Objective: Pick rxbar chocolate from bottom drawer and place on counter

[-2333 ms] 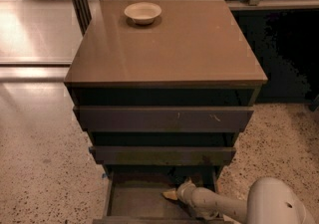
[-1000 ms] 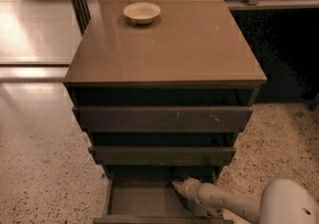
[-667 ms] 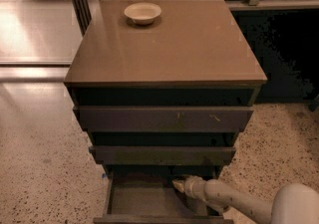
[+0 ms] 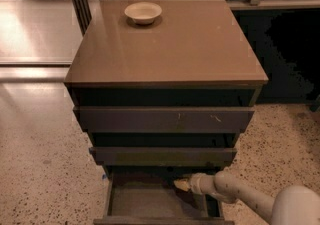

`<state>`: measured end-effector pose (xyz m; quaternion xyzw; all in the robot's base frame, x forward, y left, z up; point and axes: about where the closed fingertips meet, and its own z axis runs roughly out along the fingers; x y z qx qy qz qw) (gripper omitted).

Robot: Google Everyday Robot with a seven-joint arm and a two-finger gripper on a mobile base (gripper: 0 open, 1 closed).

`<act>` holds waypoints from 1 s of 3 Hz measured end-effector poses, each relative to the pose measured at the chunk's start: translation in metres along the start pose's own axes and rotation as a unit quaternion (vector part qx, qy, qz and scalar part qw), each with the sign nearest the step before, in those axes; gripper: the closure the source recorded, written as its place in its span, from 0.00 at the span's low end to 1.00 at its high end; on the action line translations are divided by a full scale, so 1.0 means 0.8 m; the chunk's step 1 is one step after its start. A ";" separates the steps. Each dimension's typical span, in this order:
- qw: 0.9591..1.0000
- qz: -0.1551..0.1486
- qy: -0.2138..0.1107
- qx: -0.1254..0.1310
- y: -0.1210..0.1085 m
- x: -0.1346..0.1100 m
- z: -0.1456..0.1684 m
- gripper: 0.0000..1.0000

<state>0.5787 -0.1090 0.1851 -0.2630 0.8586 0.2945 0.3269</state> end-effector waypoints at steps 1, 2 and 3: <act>0.997 0.046 0.015 -0.064 0.028 0.017 -0.034 1.00; 0.991 0.088 0.031 -0.098 0.049 0.037 -0.067 1.00; 0.988 0.104 0.038 -0.110 0.059 0.045 -0.076 1.00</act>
Offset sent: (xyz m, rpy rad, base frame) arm -0.1073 -0.0360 0.0398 0.2187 0.3402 0.0396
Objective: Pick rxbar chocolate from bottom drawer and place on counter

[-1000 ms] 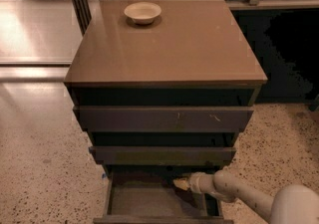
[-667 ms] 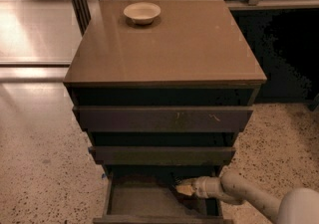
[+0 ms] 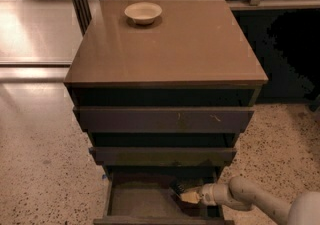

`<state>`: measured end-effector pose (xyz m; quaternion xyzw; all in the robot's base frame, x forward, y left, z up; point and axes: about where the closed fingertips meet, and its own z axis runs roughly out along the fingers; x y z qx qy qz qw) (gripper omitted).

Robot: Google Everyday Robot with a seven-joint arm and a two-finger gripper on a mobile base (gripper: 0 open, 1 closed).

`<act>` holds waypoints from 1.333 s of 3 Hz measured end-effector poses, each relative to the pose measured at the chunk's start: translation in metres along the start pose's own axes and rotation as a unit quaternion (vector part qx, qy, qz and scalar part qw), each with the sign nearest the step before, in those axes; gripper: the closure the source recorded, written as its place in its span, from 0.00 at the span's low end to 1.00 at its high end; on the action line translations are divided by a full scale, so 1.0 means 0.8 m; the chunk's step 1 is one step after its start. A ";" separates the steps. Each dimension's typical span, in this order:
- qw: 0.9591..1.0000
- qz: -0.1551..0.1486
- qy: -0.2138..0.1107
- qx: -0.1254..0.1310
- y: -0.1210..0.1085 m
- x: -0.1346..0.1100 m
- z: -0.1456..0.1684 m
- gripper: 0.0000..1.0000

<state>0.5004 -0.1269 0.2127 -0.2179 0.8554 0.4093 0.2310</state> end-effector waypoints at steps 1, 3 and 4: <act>1.000 -0.001 -0.001 0.001 -0.001 -0.001 0.001 1.00; 0.999 -0.010 -0.002 -0.038 0.073 0.000 -0.076 1.00; 0.998 -0.025 -0.024 -0.044 0.134 0.004 -0.151 1.00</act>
Offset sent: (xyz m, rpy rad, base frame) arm -0.0457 -0.0171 0.0515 0.0618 0.0783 0.0578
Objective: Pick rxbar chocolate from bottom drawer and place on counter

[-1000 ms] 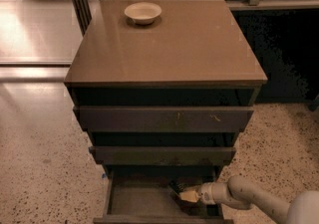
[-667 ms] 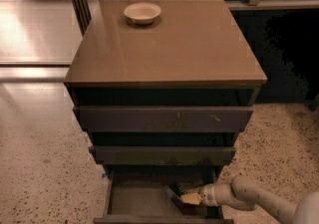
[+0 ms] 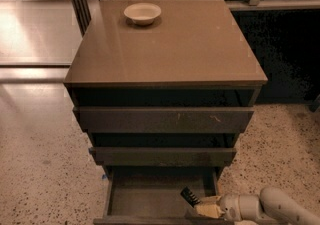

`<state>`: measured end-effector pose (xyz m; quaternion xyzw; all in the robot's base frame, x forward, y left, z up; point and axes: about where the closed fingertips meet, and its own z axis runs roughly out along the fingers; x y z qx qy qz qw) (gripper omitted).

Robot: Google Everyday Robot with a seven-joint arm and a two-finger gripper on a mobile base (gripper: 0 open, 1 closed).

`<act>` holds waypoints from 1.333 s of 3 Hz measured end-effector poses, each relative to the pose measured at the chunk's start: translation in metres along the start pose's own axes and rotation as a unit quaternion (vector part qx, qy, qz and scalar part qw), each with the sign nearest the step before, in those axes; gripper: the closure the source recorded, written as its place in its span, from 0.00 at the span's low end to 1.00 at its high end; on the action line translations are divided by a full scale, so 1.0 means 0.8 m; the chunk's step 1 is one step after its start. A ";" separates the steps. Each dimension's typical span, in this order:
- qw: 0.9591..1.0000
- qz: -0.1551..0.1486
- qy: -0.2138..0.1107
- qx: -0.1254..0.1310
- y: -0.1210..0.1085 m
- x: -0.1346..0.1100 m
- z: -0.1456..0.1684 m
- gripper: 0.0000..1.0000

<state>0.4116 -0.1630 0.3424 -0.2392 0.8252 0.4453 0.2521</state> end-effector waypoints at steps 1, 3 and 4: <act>0.999 -0.035 -0.024 0.006 0.050 -0.024 -0.053 1.00; 0.995 -0.092 -0.042 0.024 0.102 -0.066 -0.098 1.00; 0.995 -0.088 -0.040 0.021 0.099 -0.062 -0.093 1.00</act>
Offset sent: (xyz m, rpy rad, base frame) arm -0.0322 -0.0252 0.1799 -0.0605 -0.3263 0.0091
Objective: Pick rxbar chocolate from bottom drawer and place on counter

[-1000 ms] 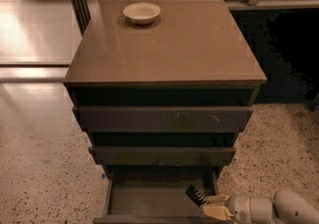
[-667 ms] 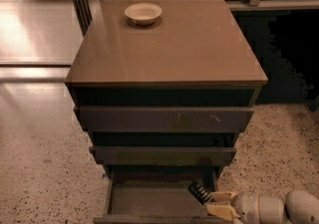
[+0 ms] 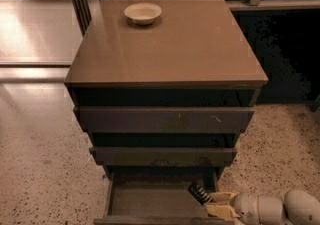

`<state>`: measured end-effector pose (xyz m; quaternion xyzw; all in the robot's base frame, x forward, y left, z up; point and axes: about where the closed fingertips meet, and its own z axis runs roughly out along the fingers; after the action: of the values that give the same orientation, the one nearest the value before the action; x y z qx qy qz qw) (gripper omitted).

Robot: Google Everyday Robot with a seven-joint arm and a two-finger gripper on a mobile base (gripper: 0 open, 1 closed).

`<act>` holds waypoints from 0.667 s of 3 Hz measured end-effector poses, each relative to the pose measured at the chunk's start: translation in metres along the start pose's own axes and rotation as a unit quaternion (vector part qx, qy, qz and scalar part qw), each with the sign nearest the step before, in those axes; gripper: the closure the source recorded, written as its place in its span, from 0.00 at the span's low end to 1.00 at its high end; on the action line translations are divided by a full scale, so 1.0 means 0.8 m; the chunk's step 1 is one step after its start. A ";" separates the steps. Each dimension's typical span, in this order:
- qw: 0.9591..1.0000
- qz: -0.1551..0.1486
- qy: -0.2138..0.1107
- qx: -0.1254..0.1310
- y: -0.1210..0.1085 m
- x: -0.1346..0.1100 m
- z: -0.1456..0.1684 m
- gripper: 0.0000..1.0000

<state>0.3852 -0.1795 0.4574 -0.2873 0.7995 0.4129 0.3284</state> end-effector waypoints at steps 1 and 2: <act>1.000 -0.001 0.000 0.000 0.000 0.000 0.000 1.00; 0.997 -0.071 0.002 0.013 0.045 -0.056 -0.010 1.00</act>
Offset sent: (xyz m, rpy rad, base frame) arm 0.0095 0.0678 0.2358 -0.2518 -0.5056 0.1473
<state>0.3841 -0.1605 0.5120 -0.3399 0.7827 0.3780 0.3590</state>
